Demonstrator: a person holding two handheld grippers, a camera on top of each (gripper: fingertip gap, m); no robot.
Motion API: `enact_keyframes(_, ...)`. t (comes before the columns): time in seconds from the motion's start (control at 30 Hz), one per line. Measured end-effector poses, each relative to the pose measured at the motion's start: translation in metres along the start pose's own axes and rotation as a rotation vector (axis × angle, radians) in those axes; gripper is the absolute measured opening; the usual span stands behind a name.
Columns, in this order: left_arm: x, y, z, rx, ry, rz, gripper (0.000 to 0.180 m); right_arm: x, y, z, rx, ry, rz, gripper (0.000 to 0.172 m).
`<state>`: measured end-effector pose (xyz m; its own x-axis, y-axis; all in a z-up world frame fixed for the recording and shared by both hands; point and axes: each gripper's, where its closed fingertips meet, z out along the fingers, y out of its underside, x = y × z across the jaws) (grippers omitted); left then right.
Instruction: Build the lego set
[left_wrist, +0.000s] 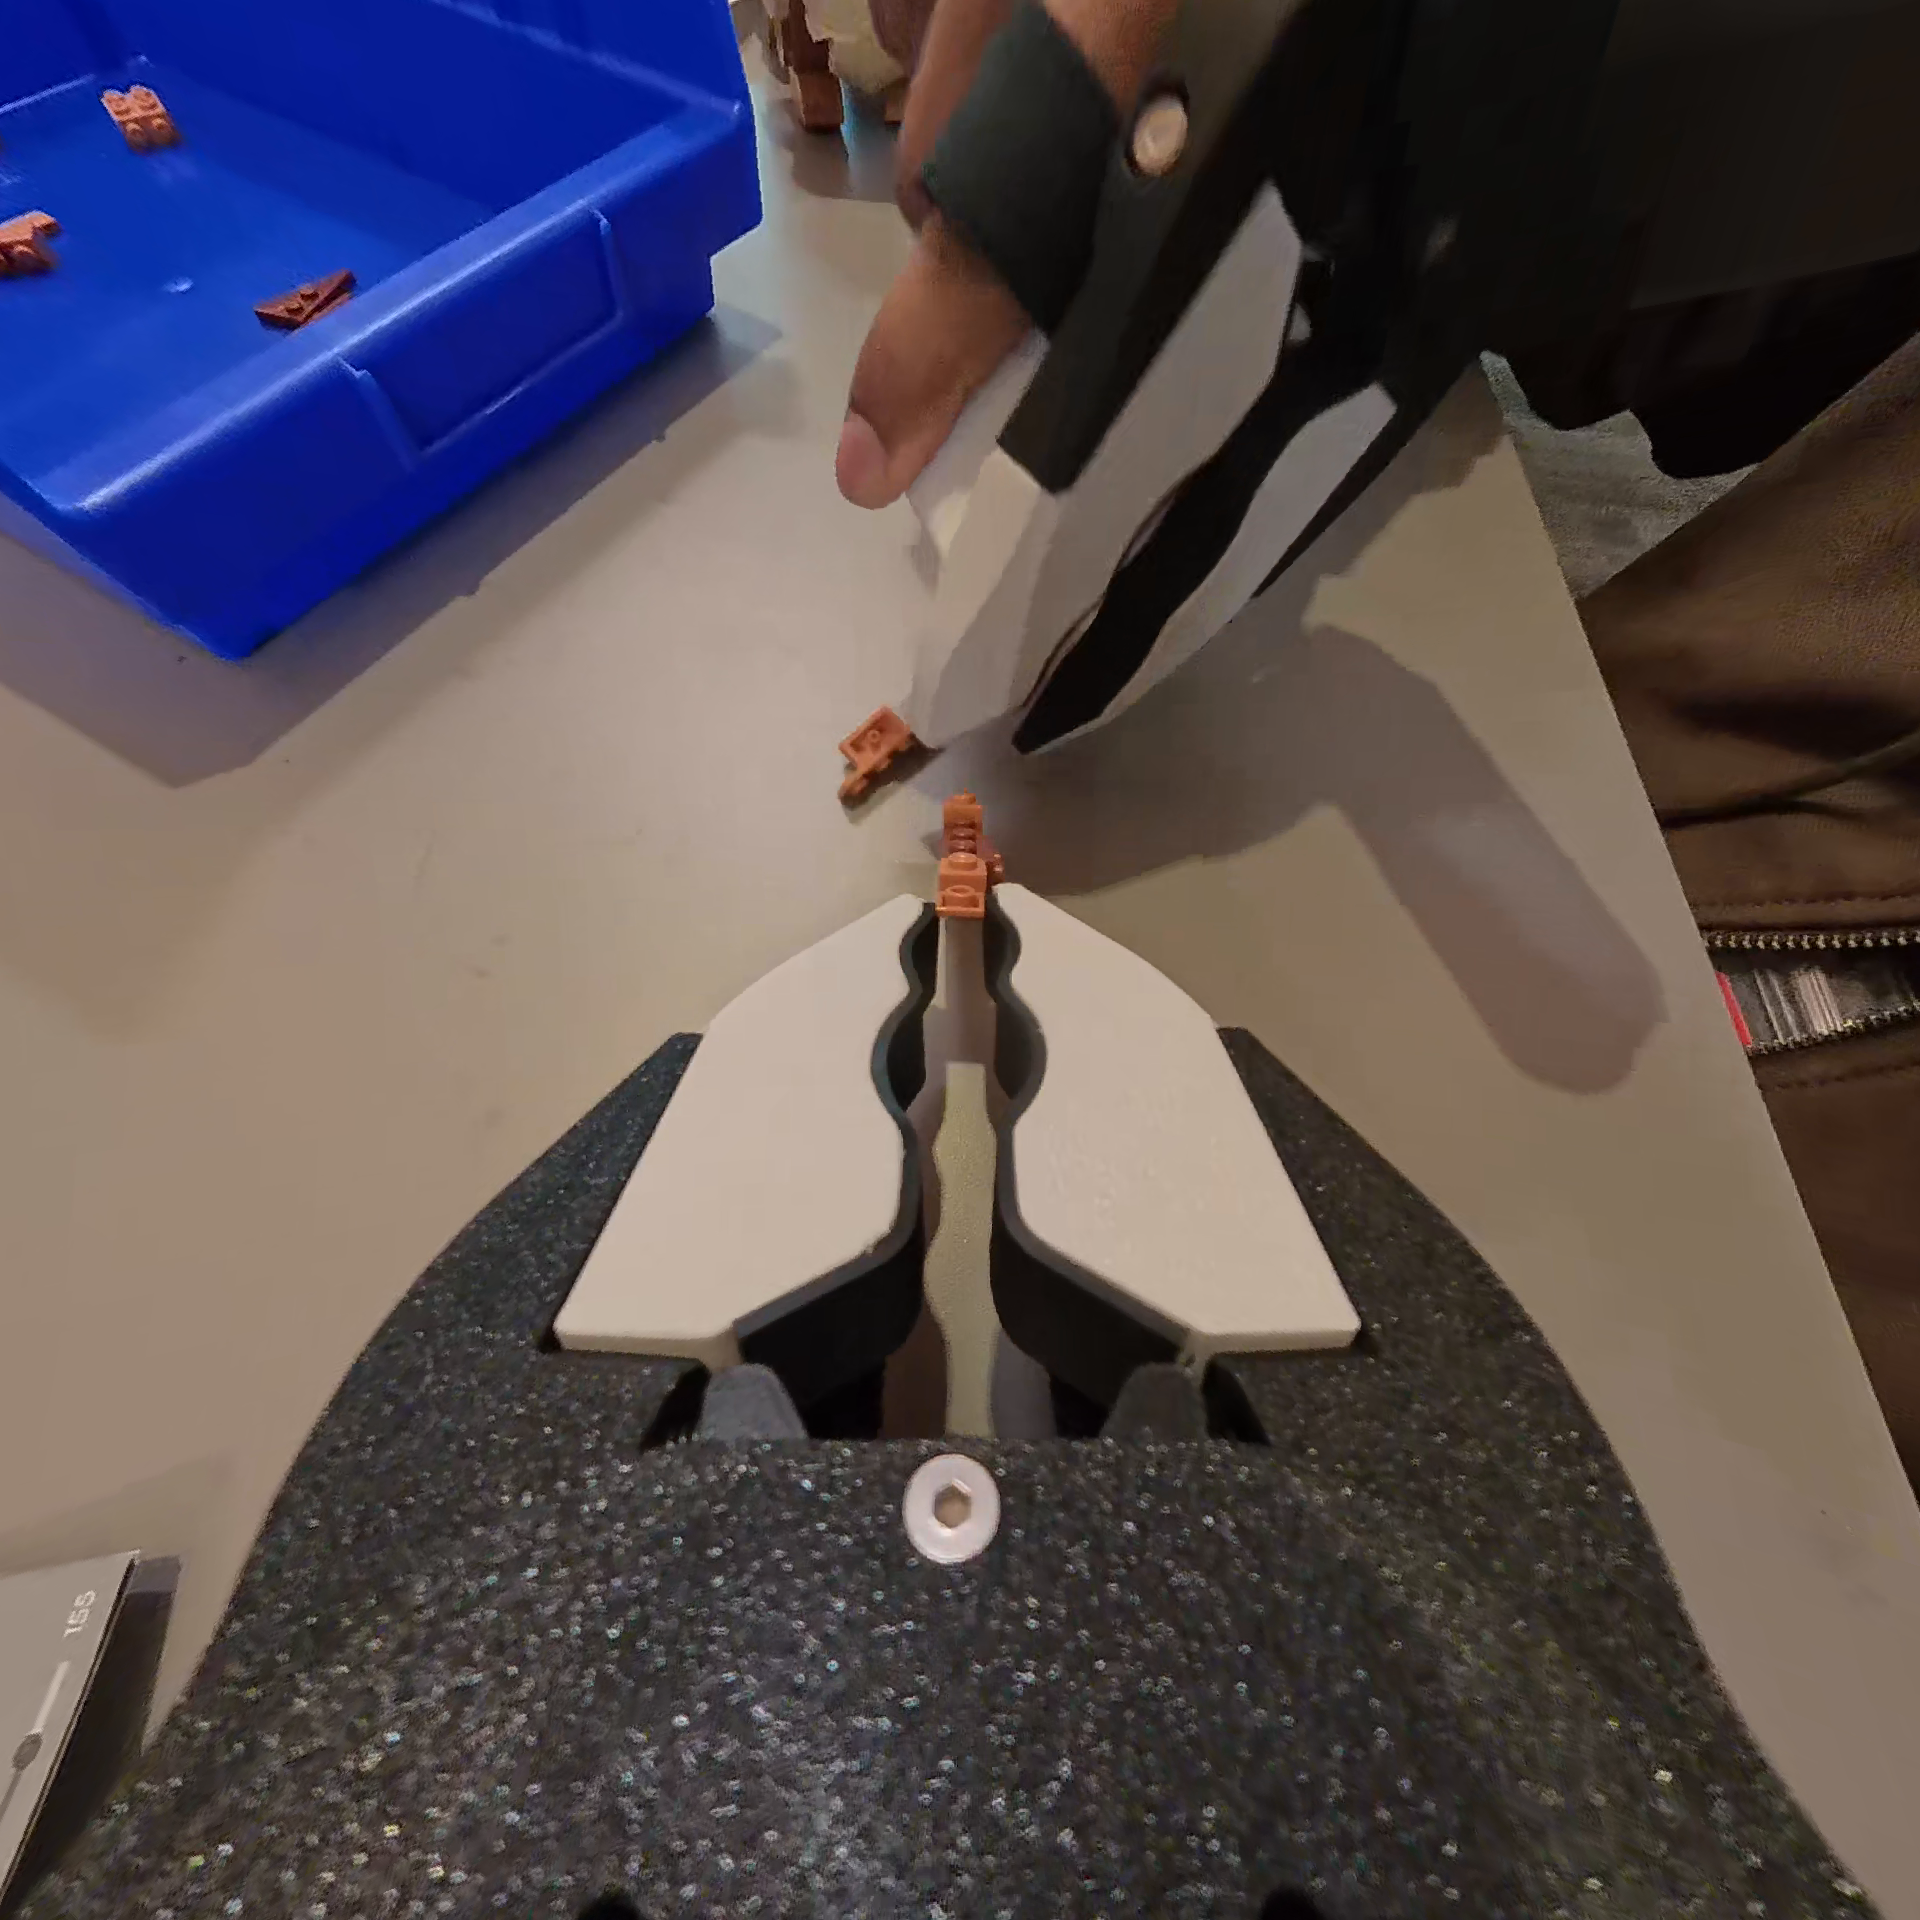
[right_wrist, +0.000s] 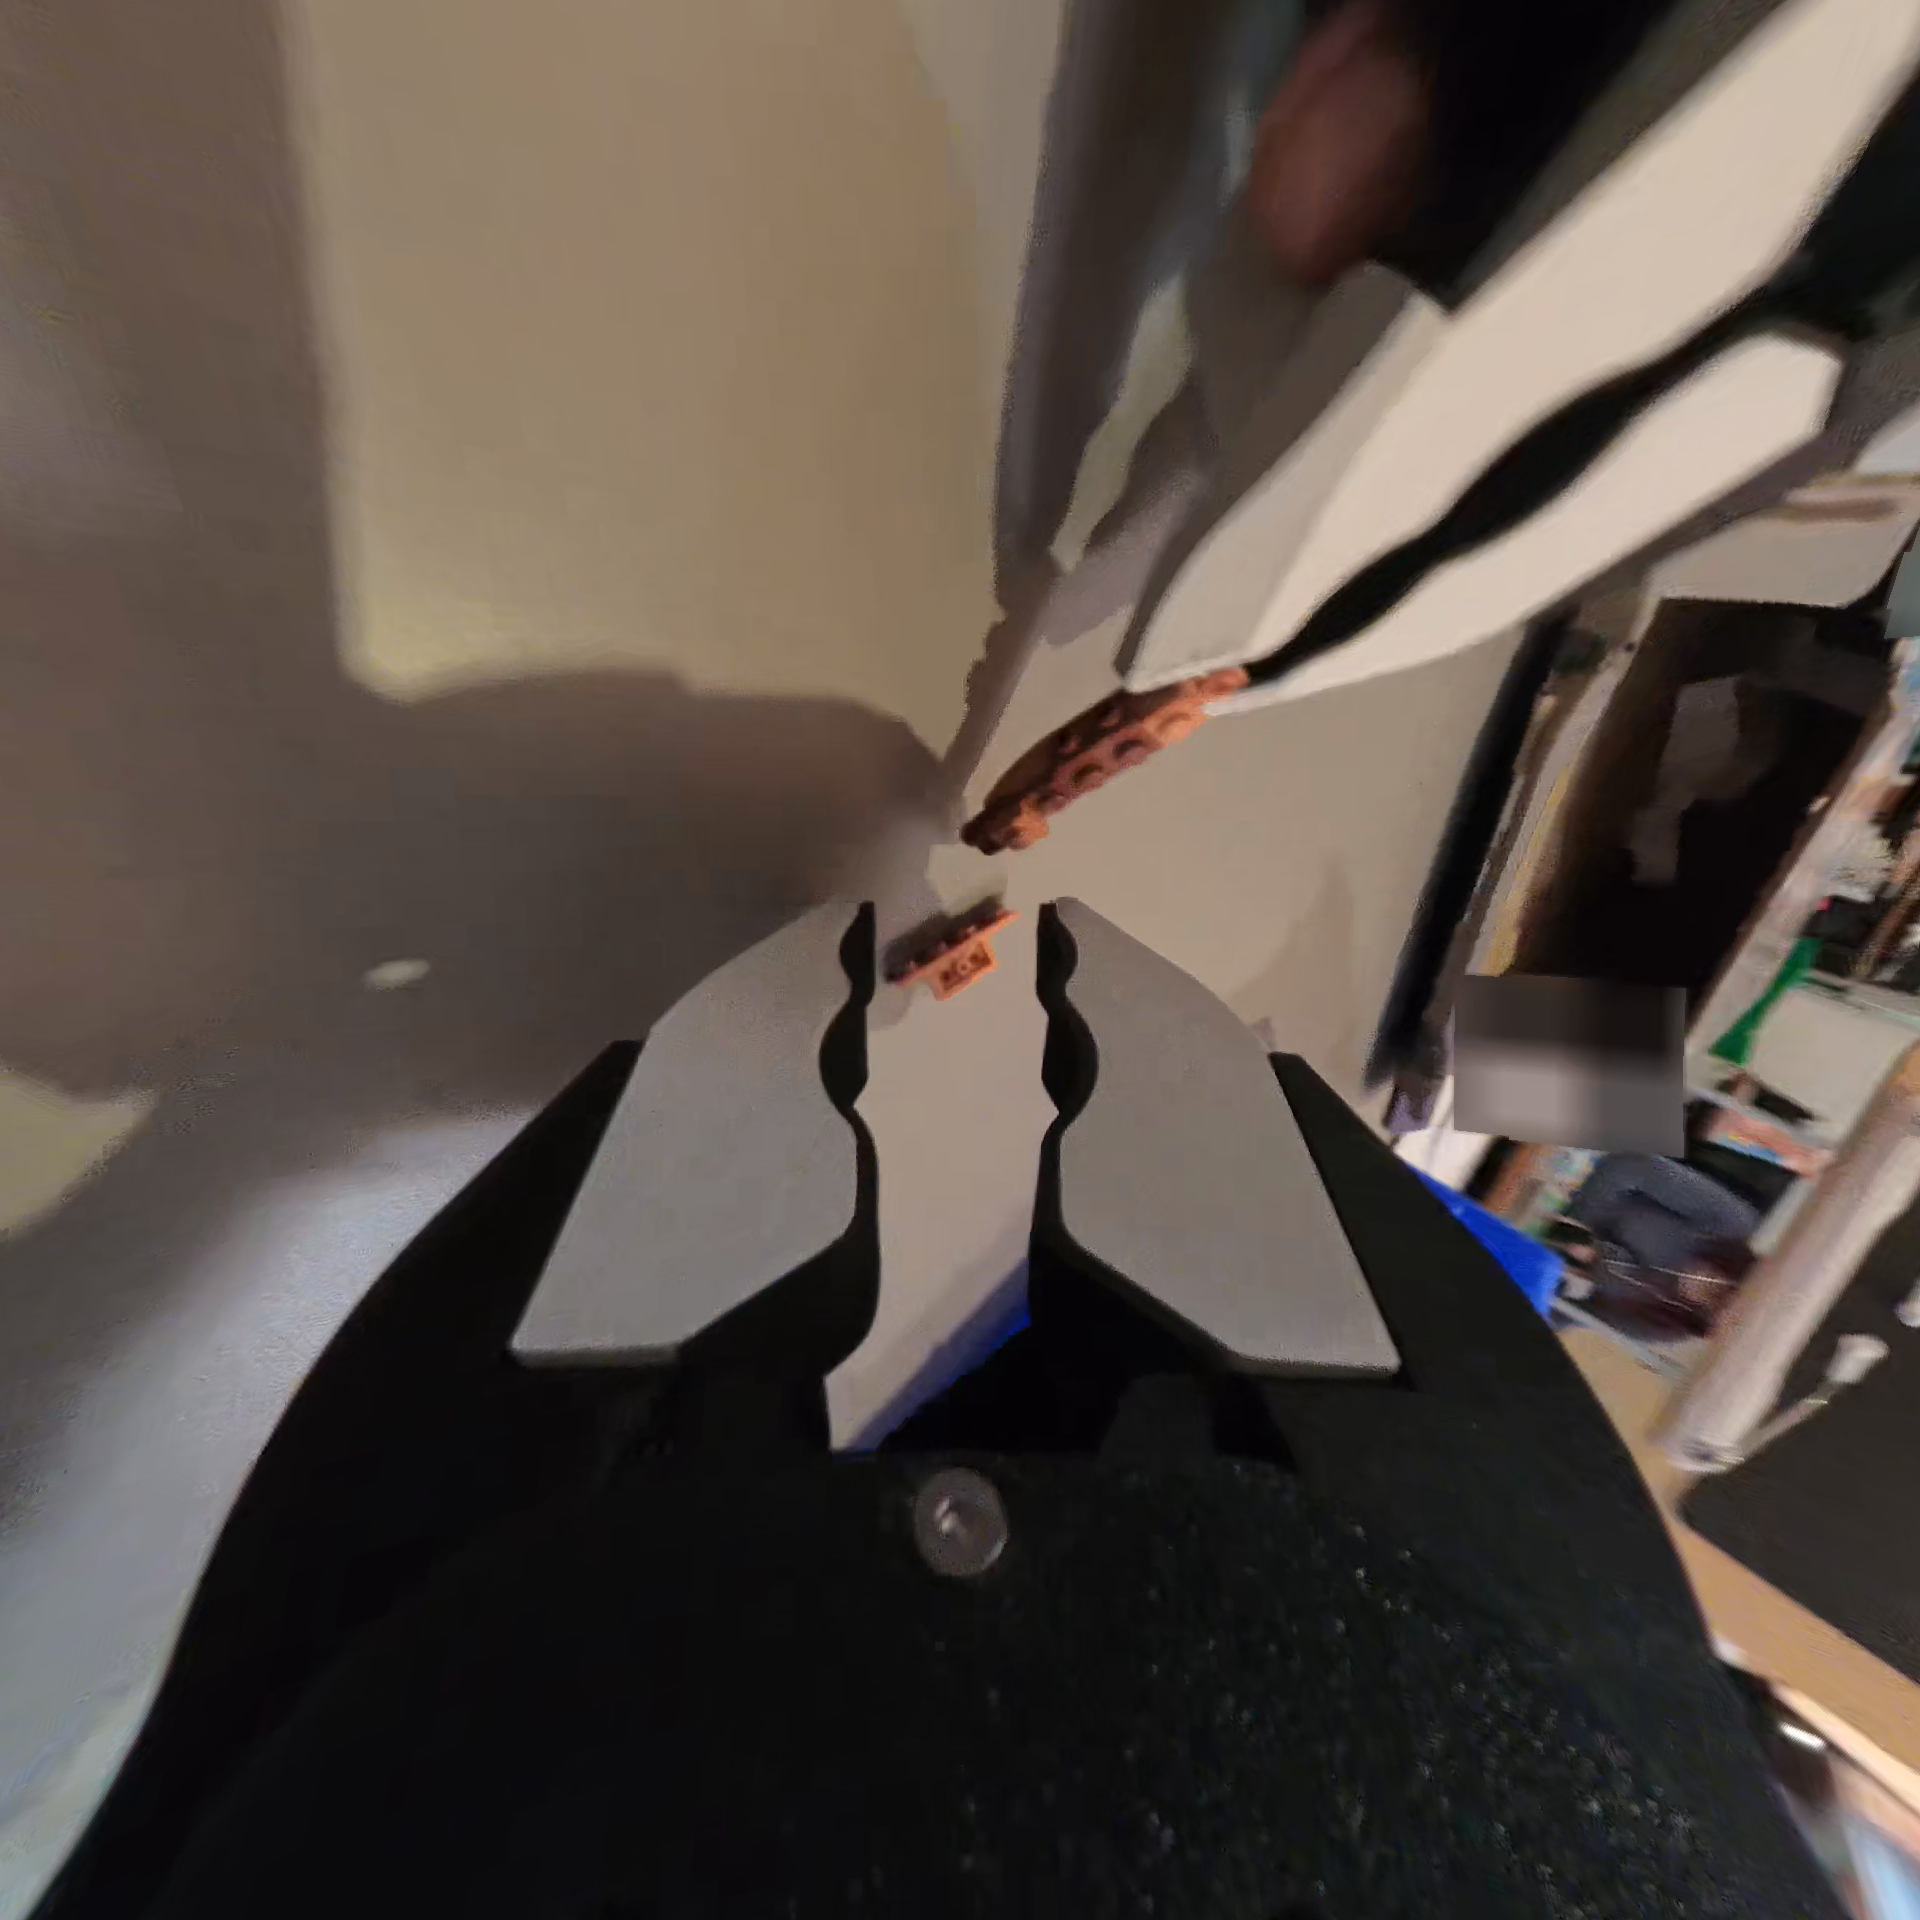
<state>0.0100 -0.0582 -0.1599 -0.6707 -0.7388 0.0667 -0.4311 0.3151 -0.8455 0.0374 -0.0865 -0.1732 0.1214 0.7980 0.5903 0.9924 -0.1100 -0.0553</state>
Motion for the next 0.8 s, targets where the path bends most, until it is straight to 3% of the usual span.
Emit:
enact_keyframes(0.2,-0.001,0.0,0.001,-0.004,-0.003,-0.014,0.008,0.006,0.034,-0.002,0.081,-0.051,0.363,0.027)
enact_keyframes(0.43,-0.002,0.0,0.003,-0.008,-0.005,-0.029,0.008,0.006,0.036,0.006,0.265,-0.195,0.856,0.022)
enact_keyframes(0.6,-0.003,0.0,0.003,-0.006,-0.011,-0.033,0.008,0.002,0.033,0.012,0.223,-0.225,0.989,0.022)
enact_keyframes(0.8,-0.003,0.0,0.003,-0.009,-0.011,-0.033,0.008,-0.005,0.02,0.017,0.181,-0.213,0.989,0.02)
